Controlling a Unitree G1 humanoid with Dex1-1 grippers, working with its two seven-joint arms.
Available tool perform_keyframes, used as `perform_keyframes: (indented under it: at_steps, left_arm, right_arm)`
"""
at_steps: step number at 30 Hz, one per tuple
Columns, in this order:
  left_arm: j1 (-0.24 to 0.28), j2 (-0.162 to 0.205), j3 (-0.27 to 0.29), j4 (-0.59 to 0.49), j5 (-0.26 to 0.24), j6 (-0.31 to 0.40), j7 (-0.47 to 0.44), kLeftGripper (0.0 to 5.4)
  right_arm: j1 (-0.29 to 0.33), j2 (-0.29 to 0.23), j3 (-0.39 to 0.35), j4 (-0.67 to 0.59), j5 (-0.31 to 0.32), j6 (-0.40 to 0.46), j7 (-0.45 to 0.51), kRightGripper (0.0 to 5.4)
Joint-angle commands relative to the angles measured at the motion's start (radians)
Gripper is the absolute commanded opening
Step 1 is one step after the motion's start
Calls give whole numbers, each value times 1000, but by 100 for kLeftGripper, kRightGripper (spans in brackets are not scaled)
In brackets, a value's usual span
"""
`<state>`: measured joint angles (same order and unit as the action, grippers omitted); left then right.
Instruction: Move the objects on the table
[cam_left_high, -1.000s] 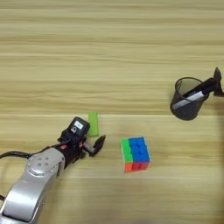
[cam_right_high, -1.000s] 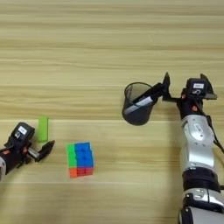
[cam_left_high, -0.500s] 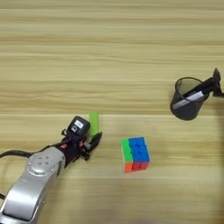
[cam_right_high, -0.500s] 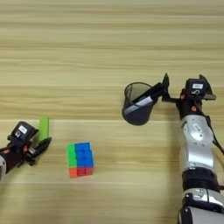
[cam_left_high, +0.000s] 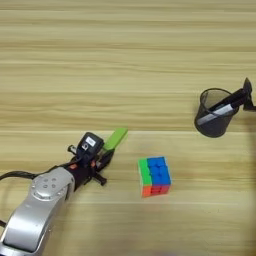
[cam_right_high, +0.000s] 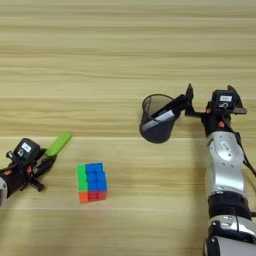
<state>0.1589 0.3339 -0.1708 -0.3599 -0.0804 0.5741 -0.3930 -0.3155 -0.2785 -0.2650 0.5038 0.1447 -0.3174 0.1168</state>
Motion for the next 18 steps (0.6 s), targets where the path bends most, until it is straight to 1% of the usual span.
perform_keyframes:
  at_steps: [1, 9, 14, 18]
  left_arm:
    - [-11, 7, -4, 6, 3, -12, -5, 132]
    - [-22, 6, 3, -7, -4, -16, -10, 132]
    - [-60, 10, 24, -1, -12, -39, -20, 132]
    - [-111, 21, 46, 14, -13, -57, -30, 132]
  right_arm:
    - [-6, -2, 4, 0, -5, 3, 1, 540]
    - [-8, -2, 5, 4, -6, 1, 1, 540]
    - [-12, 1, 3, 11, -4, -4, 0, 540]
    - [-13, 1, 2, 13, -2, -10, 0, 540]
